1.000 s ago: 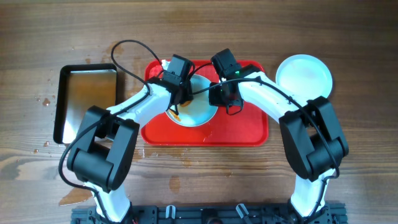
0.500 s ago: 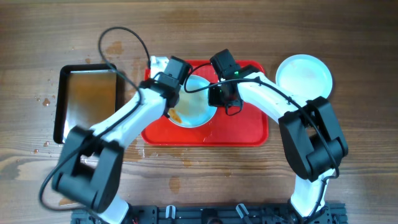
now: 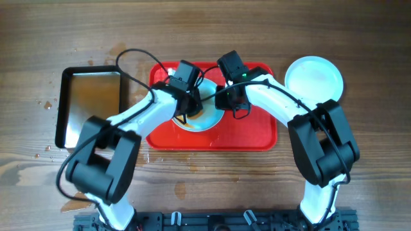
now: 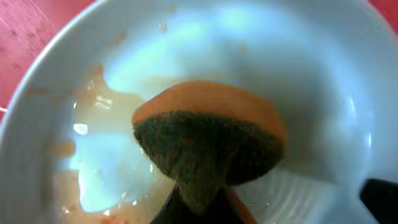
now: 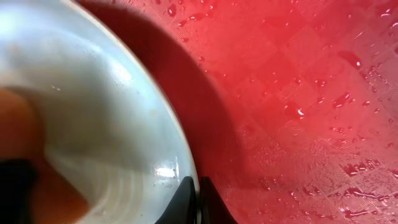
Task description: Clean dirty plates on tray and stack at the side
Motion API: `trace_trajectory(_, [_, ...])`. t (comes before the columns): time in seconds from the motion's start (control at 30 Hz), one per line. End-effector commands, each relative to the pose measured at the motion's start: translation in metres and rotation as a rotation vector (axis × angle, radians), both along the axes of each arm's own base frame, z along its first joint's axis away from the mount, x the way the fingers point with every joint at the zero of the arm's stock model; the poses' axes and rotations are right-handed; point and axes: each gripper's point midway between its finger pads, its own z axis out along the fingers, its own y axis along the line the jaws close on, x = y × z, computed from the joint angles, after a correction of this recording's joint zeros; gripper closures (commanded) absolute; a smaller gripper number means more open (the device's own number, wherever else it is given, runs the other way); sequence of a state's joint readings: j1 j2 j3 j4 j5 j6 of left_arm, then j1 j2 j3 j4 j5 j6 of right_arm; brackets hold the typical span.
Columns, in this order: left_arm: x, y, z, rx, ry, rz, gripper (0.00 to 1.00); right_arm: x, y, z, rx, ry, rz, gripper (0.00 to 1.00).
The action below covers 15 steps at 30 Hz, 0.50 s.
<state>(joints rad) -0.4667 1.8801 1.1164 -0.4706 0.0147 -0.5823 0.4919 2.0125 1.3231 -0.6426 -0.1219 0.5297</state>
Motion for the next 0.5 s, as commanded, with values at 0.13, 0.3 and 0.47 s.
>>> trace_trajectory(0.13, [-0.016,0.060,-0.016,0.314,0.042,0.088,0.96,-0.002,-0.013,-0.014,-0.062,0.017,-0.010,0.96])
trace_trajectory(0.3, [-0.018,0.103,-0.002,0.560,0.002,0.125,0.96,-0.002,-0.013,-0.014,-0.062,0.016,-0.010,0.96])
trace_trajectory(0.47, [0.000,0.113,0.035,0.659,-0.086,0.091,0.96,-0.002,-0.013,-0.014,-0.062,0.015,-0.008,0.96])
